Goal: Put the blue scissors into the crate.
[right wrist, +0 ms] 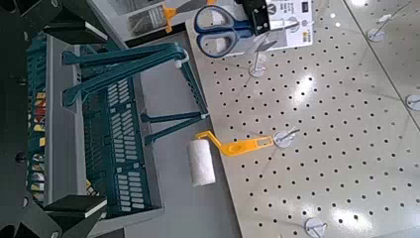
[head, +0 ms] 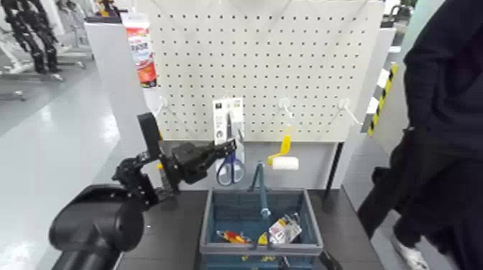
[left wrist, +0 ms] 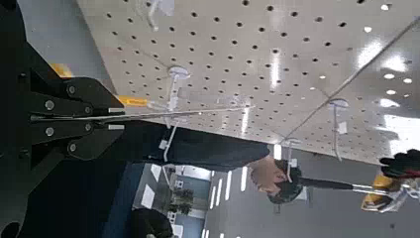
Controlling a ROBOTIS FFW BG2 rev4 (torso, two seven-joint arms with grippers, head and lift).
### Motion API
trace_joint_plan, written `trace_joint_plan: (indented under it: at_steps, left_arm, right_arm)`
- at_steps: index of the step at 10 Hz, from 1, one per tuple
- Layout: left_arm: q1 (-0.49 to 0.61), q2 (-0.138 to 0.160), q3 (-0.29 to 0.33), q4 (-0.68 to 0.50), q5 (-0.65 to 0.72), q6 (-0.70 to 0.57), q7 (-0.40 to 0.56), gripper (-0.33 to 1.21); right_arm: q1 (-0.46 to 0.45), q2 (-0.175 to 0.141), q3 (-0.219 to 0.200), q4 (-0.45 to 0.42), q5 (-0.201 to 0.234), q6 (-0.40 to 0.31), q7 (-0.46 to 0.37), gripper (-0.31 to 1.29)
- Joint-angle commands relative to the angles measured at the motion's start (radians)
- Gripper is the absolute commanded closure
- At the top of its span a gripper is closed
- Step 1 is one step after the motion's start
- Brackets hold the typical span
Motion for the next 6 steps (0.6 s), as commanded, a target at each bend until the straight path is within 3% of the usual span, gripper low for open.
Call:
trace_joint_plan:
  at_steps: [1,6]
  left_arm:
    - [0.002,0.001,-0.007,0.083,-0.011,-0.007,-0.01,1.18]
    - [-0.021,-0.004,-0.05,0.254,-0.017,-0.042,-0.025,1.18]
  right_arm:
    - [-0.001,0.003,0.0,0.001,0.0,0.0,0.002,0.15]
    - [-0.003,0.004,0.002,0.004,0.0,0.002,0.006,0.15]
